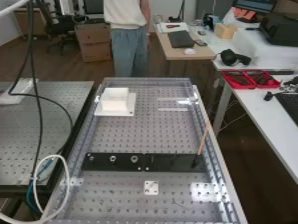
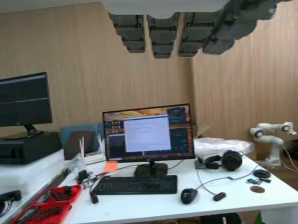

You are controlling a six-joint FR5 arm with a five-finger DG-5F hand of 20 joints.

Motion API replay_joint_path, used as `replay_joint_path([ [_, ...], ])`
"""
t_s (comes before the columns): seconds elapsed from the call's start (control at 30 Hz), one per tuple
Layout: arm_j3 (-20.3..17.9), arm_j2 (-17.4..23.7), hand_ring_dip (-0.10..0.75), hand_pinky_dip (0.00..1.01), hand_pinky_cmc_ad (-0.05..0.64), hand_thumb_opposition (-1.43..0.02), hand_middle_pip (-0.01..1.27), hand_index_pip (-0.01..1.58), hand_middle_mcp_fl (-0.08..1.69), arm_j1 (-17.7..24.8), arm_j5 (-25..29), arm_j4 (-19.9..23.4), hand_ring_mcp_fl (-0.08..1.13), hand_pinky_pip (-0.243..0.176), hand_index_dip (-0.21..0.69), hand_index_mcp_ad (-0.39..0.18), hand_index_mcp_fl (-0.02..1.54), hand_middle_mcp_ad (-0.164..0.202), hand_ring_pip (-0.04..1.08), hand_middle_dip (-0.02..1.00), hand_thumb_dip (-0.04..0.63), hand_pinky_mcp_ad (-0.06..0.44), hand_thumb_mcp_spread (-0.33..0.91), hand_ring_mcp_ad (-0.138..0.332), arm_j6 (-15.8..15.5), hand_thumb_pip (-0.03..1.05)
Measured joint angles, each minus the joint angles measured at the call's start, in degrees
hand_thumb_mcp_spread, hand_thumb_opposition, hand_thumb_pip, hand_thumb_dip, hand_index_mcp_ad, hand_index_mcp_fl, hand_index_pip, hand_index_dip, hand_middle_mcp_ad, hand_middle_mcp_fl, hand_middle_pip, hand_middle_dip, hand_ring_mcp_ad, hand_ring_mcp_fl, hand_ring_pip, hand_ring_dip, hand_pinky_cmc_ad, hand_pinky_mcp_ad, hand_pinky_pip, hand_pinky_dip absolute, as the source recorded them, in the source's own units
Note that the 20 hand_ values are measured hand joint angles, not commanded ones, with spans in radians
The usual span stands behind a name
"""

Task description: Grab the bearing and place it in the white container

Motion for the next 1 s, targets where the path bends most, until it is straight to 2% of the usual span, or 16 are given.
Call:
replay_joint_path([
  [0.07,0.0,-0.01,0.016,0.01,0.063,0.0,0.02,0.01,0.01,-0.1,0.0,0.01,0.0,-0.01,0.01,0.002,0.02,0.075,0.03,0.02,0.007,0.054,0.0,0.068,0.07,0.01],
  [0.1,-0.01,-0.03,0.016,0.01,0.047,0.0,0.02,0.01,0.01,-0.17,-0.02,0.01,0.0,-0.01,0.01,0.009,0.02,0.075,0.01,0.02,0.007,0.037,0.0,0.065,0.14,0.01],
  [0.17,-0.02,-0.05,0.016,0.02,0.047,-0.02,0.02,0.01,0.01,-0.22,-0.07,0.03,0.0,-0.01,0.01,0.024,0.01,0.059,0.02,0.02,0.0,0.031,0.01,0.07,0.2,0.02],
  [0.23,-0.03,-0.06,0.019,0.06,0.047,-0.18,0.04,0.01,0.0,-0.26,-0.11,0.07,0.0,-0.01,0.01,0.023,0.01,0.059,0.02,0.03,0.019,0.047,0.12,0.07,0.16,0.2],
  [0.27,-0.04,-0.08,0.017,0.09,0.084,-0.25,0.06,0.02,0.01,-0.3,-0.15,0.11,0.0,-0.01,0.01,0.023,0.01,0.059,0.03,0.04,0.037,0.086,0.19,0.066,0.25,0.28],
  [0.3,-0.06,-0.1,0.021,0.11,0.113,-0.34,0.07,0.02,0.01,-0.34,-0.18,0.15,0.0,-0.012,0.012,0.023,0.01,0.058,0.02,0.05,0.038,0.108,0.23,0.065,0.35,0.29],
  [0.33,-0.08,-0.12,0.026,0.13,0.164,-0.42,0.09,0.03,0.0,-0.38,-0.21,0.16,0.0,-0.028,0.012,0.023,0.01,0.061,0.04,0.06,0.038,0.145,0.24,0.077,0.44,0.29],
  [0.4,-0.16,-0.17,0.038,0.17,0.251,-0.54,0.09,0.04,0.0,-0.44,-0.24,0.24,0.0,-0.03,0.014,0.021,0.01,0.061,0.08,0.08,0.037,0.223,0.24,0.106,0.57,0.29],
  [0.43,-0.19,-0.18,0.044,0.18,0.274,-0.57,0.1,0.05,0.01,-0.46,-0.25,0.28,0.0,-0.04,0.014,0.019,0.02,0.061,0.07,0.1,0.037,0.244,0.25,0.124,0.56,0.29],
  [0.53,-0.28,-0.17,0.059,0.23,0.337,-0.62,0.11,0.05,0.0,-0.48,-0.29,0.44,0.0,-0.065,0.021,0.019,0.01,0.058,0.07,0.11,0.037,0.281,0.25,0.136,0.67,0.31],
  [0.57,-0.37,-0.18,0.065,0.23,0.347,-0.64,0.1,0.06,0.0,-0.49,-0.27,0.56,0.0,-0.075,0.033,0.012,0.01,0.058,0.07,0.13,0.037,0.278,0.25,0.147,0.7,0.31],
  [0.63,-0.56,-0.19,0.075,0.25,0.384,-0.65,0.12,0.07,0.01,-0.5,-0.21,0.69,0.0,-0.075,0.035,0.012,0.02,0.058,0.07,0.14,0.037,0.295,0.25,0.152,0.78,0.32],
  [0.7,-0.93,-0.17,0.075,0.25,0.401,-0.67,0.13,0.07,0.01,-0.48,0.08,0.93,0.0,-0.075,0.035,0.012,0.02,0.061,0.09,0.14,0.035,0.311,0.25,0.171,0.74,0.32],
  [0.73,-1.08,-0.17,0.075,0.26,0.396,-0.67,0.13,0.07,0.01,-0.46,0.21,1.04,0.0,-0.073,0.035,0.012,0.02,0.061,0.09,0.14,0.037,0.309,0.25,0.173,0.69,0.32],
  [0.77,-1.36,-0.16,0.075,0.26,0.408,-0.68,0.13,0.07,0.01,-0.44,0.4,1.22,0.0,-0.089,0.035,0.012,0.02,0.058,0.09,0.14,0.037,0.314,0.24,0.173,0.67,0.32],
  [1.0,-4.05,-0.13,0.072,0.27,0.433,-0.69,0.13,0.07,0.01,-0.06,1.92,3.5,0.0,-0.096,0.031,0.012,0.02,0.058,0.08,0.14,0.038,0.332,0.24,0.171,0.39,0.32],
])
